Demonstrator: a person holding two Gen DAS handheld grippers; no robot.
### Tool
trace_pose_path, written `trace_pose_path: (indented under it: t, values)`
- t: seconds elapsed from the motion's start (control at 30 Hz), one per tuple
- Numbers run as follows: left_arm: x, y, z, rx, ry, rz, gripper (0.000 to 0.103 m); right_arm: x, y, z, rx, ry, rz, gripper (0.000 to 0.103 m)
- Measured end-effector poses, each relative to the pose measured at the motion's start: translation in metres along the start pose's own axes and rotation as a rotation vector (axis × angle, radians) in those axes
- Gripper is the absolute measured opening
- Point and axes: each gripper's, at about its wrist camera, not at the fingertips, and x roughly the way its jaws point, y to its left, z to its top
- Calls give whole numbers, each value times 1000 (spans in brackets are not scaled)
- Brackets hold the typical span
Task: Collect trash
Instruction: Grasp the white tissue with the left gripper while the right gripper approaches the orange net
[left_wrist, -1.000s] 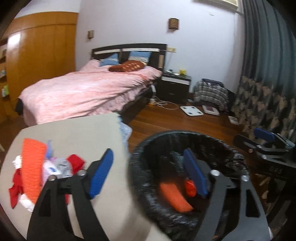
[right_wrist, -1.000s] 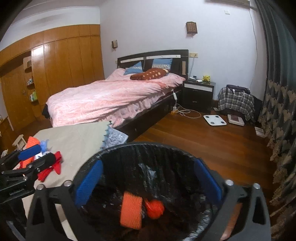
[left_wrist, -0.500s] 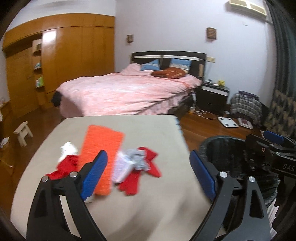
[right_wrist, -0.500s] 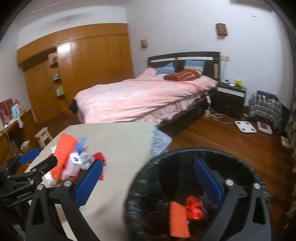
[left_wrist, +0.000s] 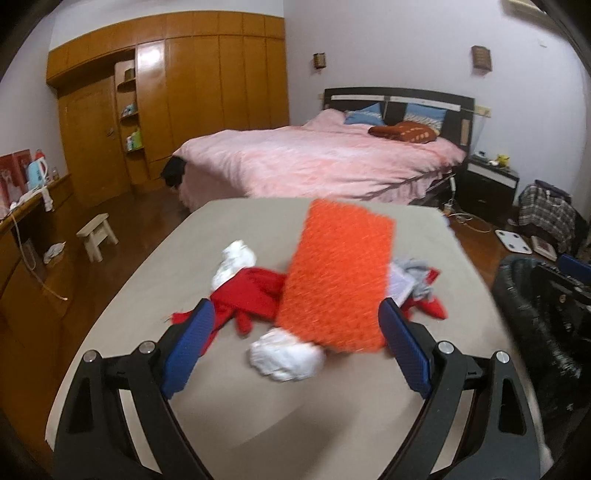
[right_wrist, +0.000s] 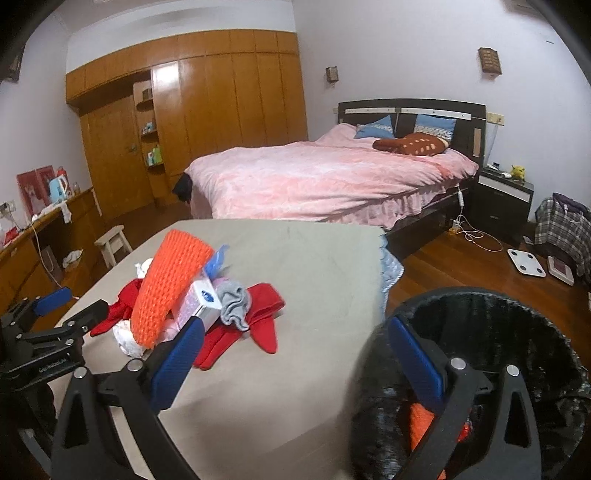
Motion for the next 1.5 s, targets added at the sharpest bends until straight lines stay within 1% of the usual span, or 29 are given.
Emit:
trace_pose_path:
  t: [0.17, 0.33, 0.47, 0.53, 0.67, 0.73, 0.8, 0.9, 1.07, 1.33, 1.5]
  values:
    - [20, 15, -11, -17, 54, 13, 83, 15, 11, -7, -20, 28, 7, 93]
    - [34, 19, -21, -29, 89, 10, 83, 26, 16, -12, -37, 47, 9, 90]
    - [45, 21, -26, -36, 118, -5, 77, 33, 19, -16, -41, 65, 10, 90]
    - [52, 20, -26, -43, 139, -22, 71, 35, 19, -17, -43, 70, 10, 90]
    - [62, 18, -29, -41, 179, -64, 47, 37, 20, -19, -51, 77, 10, 90]
    - [65, 17, -29, -40, 185, -71, 42, 38, 20, -20, -52, 81, 9, 90]
    - [66, 18, -29, -46, 181, -71, 32, 38, 20, -20, -53, 86, 7, 90]
    - [63, 21, -28, -66, 169, -72, 26, 38, 20, -19, -54, 85, 6, 90]
    - [48, 27, -26, -63, 138, -50, 24, 35, 23, -16, -63, 71, 14, 90]
    - [26, 49, -18, -90, 96, 4, 24, 35, 40, -4, -83, 54, 51, 90]
    - [26, 56, -7, -92, 82, 23, 24, 42, 57, 4, -84, 53, 91, 85]
